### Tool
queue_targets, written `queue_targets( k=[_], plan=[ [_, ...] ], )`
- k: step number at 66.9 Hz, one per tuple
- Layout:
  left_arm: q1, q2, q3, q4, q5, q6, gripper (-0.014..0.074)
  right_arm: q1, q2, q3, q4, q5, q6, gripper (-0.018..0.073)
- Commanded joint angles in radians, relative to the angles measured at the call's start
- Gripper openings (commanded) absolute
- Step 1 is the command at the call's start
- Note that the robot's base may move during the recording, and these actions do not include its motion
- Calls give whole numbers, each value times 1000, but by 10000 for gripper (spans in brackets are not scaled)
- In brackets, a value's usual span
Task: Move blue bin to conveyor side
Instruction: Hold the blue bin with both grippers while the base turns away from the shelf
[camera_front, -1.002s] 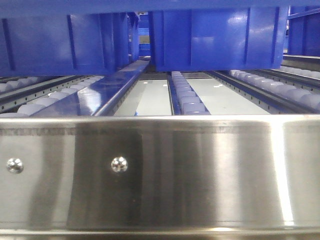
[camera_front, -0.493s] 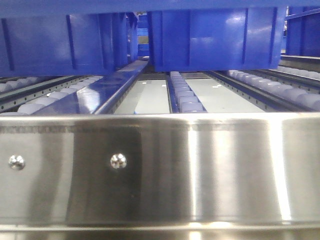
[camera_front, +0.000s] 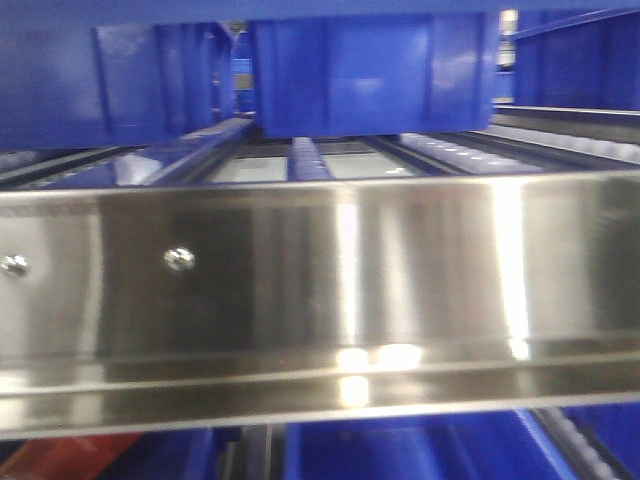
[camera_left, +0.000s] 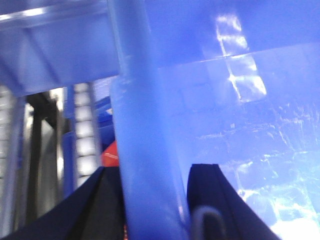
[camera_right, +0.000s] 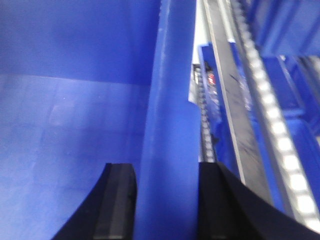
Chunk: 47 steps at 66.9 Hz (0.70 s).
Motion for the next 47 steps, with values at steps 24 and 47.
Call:
queue_targets(
  k=[24,47],
  plan=[
    [-17,-16,-16,-50,-90,20,-17,5,-14,-12,21,-98,-21,-79],
    [-17,-16,-16,-50,-90,20,-17,5,-14,-12,21,-98,-21,-79]
  ],
)
